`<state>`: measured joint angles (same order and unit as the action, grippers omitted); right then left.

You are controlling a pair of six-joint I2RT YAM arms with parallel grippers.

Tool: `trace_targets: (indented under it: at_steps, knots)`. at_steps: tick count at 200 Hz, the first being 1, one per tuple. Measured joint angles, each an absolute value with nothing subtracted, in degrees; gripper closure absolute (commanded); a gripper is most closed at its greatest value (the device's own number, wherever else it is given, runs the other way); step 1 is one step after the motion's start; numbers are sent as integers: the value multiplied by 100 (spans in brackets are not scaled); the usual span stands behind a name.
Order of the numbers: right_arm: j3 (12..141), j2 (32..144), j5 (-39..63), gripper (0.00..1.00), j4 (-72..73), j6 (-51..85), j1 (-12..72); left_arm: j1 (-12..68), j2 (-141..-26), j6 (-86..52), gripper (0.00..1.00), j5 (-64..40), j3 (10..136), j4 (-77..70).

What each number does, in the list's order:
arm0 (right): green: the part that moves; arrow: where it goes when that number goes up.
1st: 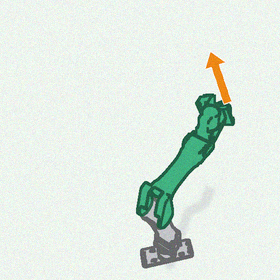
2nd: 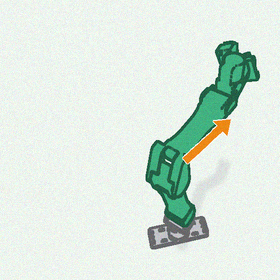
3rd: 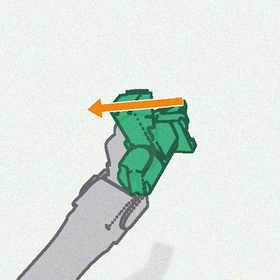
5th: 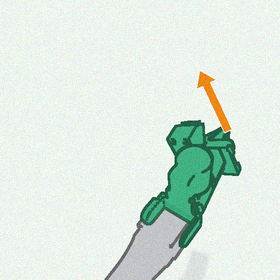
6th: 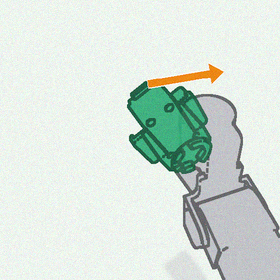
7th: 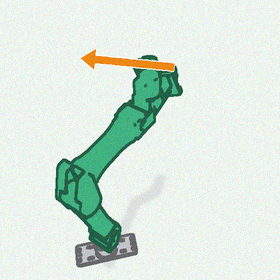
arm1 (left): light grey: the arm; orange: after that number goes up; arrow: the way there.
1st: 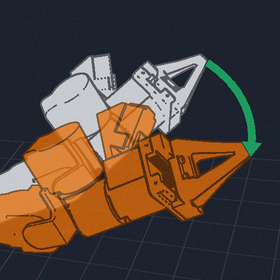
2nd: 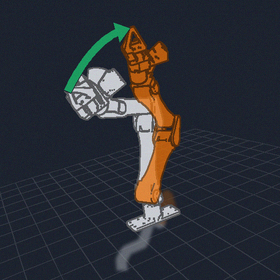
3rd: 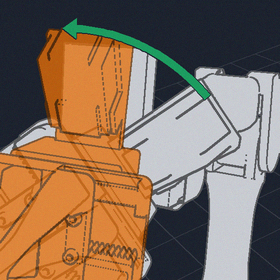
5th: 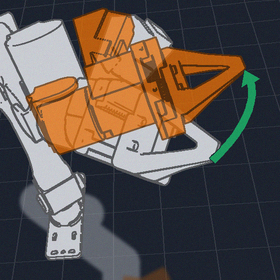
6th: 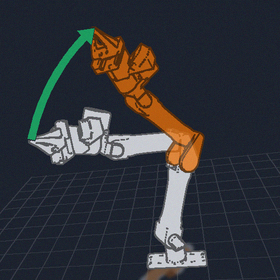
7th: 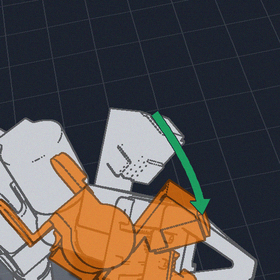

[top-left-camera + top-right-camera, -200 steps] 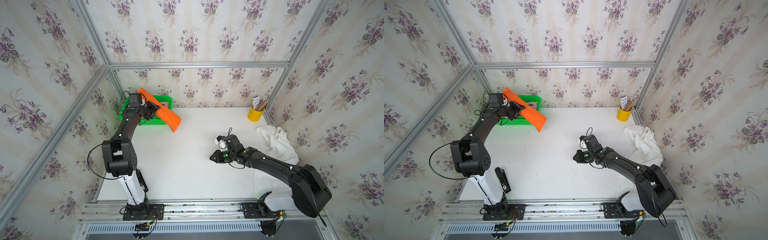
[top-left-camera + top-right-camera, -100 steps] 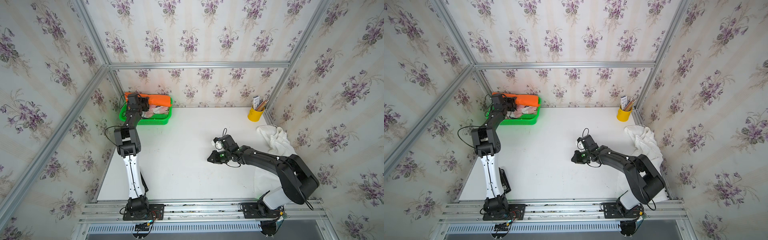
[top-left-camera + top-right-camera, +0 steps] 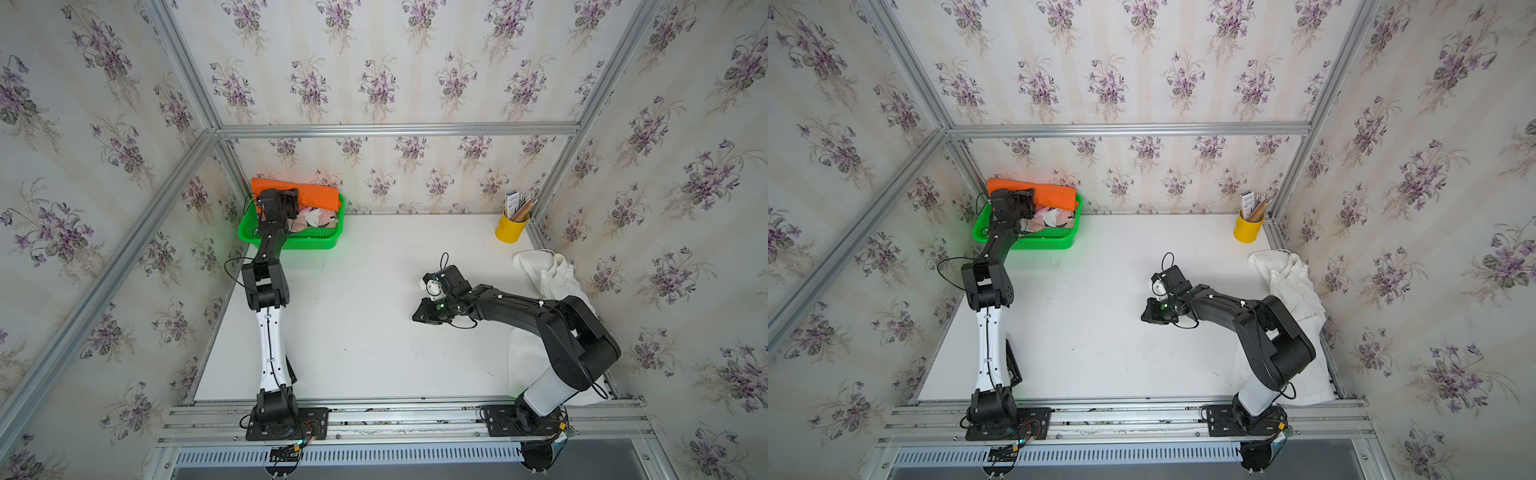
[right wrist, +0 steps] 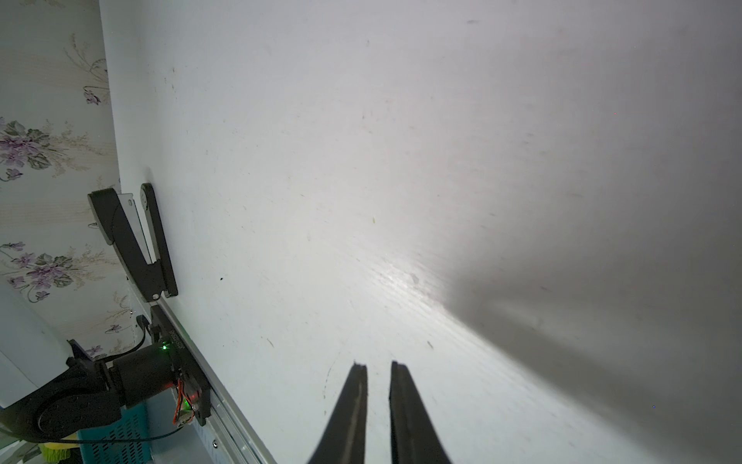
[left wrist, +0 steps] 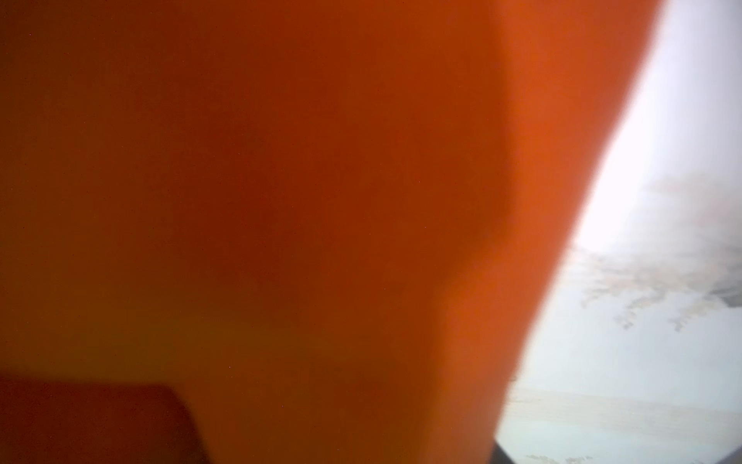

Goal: Roll up the shorts
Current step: Place the shorts in the bin.

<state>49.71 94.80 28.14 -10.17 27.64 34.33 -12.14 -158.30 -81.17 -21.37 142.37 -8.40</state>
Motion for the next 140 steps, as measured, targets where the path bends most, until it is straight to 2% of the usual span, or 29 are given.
trace_targets:
  at_steps: [39,70,118,129,133,140]
  knots:
    - [4971,9494,2838,83,-1015,2716,3433,-1219,-15192,-7940,45,-2095,14280,-939]
    - [4991,9605,2888,83,-1033,2689,3426,-1219,-15183,-7885,46,-2104,14337,-1780]
    - [5024,9784,2941,83,-1050,2672,3417,-1166,-15600,-8313,46,-1900,12744,-1730]
    - [5024,9782,2943,83,-1055,2659,3417,-1160,-15554,-8342,46,-1879,12554,-2163]
    - [5024,9782,2943,83,-1052,2659,3417,-1153,-15552,-8374,41,-1852,12503,-2233]
    - [5022,9782,2941,83,-1052,2657,3417,-1138,-15550,-8451,41,-1824,12420,-2370]
